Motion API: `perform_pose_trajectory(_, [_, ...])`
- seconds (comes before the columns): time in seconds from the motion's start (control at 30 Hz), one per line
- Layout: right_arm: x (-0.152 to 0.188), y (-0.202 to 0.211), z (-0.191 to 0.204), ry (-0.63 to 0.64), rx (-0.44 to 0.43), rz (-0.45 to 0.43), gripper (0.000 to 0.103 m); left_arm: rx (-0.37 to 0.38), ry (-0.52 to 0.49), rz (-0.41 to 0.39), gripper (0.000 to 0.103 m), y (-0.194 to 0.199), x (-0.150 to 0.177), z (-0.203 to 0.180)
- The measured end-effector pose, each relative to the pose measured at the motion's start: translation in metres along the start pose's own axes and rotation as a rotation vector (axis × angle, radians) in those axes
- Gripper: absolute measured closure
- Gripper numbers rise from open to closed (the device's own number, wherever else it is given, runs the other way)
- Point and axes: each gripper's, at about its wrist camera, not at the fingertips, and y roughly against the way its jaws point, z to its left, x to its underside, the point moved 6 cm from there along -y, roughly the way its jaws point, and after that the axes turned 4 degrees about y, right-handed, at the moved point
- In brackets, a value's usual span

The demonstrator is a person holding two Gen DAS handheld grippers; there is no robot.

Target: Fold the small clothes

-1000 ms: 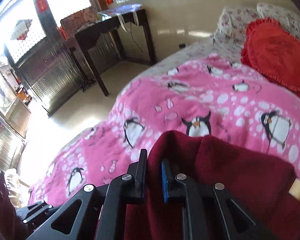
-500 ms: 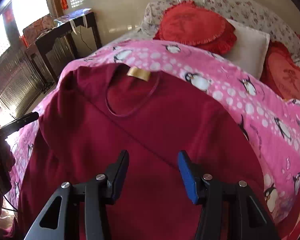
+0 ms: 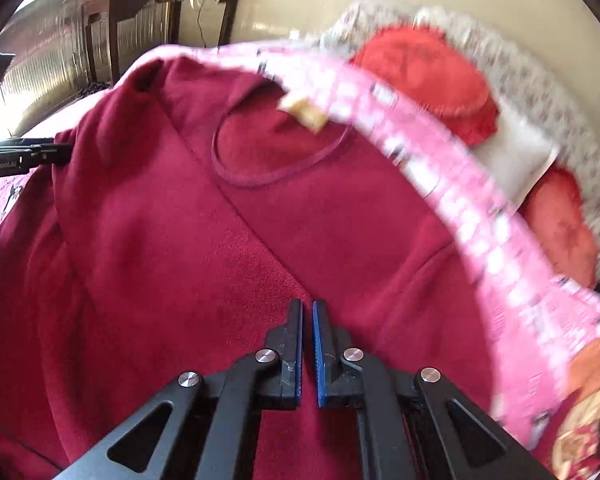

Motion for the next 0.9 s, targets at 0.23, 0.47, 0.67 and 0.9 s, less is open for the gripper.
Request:
perform_pose_trajectory(0.23, [0.004, -0.025, -0.03, -0.181, 0.09, 0.031, 0.099, -0.048, -0.06, -0.002, 0.032, -0.003, 0.002, -0.013])
perform_pose_trajectory(0.47, [0.03, 0.021, -0.036, -0.417, 0.025, -0.061, 0.079, -0.012, -0.028, -0.073, 0.032, 0.019, -0.009, -0.011])
perform_pose_trajectory(0.67, [0.072, -0.002, -0.038, -0.625, -0.052, 0.017, 0.076, -0.03, -0.069, 0.029, 0.032, -0.001, 0.007, -0.025])
perform_pose_trajectory(0.9, [0.09, 0.052, -0.1, -0.773, 0.122, -0.039, 0.063, -0.001, -0.084, -0.015, 0.032, 0.026, 0.007, -0.034])
